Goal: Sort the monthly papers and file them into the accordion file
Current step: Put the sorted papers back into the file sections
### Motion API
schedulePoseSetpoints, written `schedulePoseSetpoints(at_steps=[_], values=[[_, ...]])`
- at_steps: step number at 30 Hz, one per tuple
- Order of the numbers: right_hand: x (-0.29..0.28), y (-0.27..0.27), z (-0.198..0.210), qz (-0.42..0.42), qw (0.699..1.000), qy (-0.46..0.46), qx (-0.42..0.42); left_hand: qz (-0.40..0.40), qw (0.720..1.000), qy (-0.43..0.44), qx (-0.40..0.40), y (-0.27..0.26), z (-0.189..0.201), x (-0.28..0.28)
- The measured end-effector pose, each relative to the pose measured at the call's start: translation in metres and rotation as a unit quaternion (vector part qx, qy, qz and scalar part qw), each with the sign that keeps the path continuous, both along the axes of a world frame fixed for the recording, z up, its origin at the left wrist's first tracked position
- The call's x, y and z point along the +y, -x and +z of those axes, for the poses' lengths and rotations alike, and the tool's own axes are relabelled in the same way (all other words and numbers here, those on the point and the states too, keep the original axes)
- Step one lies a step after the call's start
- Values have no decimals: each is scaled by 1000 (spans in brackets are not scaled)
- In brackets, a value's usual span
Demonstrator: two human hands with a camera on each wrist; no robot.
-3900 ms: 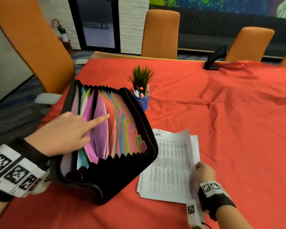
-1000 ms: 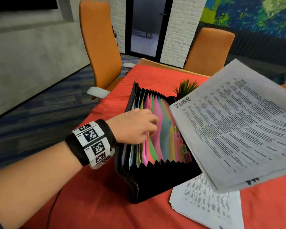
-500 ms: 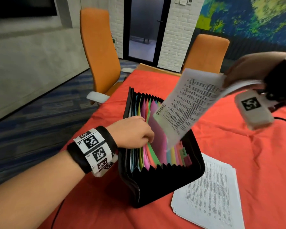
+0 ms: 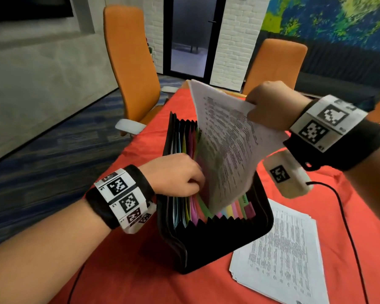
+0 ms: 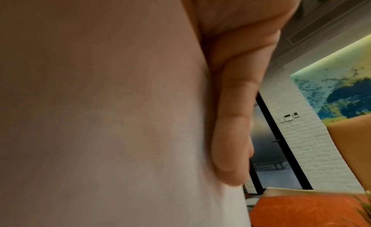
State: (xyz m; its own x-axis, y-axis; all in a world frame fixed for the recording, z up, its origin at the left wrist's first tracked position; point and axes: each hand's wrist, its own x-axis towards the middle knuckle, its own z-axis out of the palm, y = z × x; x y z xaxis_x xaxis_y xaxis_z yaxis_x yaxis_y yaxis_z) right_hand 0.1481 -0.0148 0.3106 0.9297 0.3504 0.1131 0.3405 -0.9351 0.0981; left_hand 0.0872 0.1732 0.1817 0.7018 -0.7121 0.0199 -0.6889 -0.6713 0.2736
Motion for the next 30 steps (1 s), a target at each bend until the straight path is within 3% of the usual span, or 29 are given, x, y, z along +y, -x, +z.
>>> schedulePoseSetpoints(at_steps=[5,10,14,20,24,28,30], values=[[6,7,-2,19,999,-26,9,5,1000,8,-3,-2,-3,-1],[18,31,-77,17,991,-28,132,95,991,-37,-83,-4,-8,0],[14,44,-116,28,971,-69,228,153,983,-28,-95,-2,-11,1],[17,55,-135,62,969,80,225,139,986,-23,-93,-7,-10,-5],[6,52,-131,100,971,13,215,124,988,-33,-86,-10,-9,-7],[-1,63,-135,133,964,27,227,99,988,-79,-92,-10,-6,-11],[-16,57,-126,130,971,-78,186,82,984,-117,-102,-10,-4,-13]])
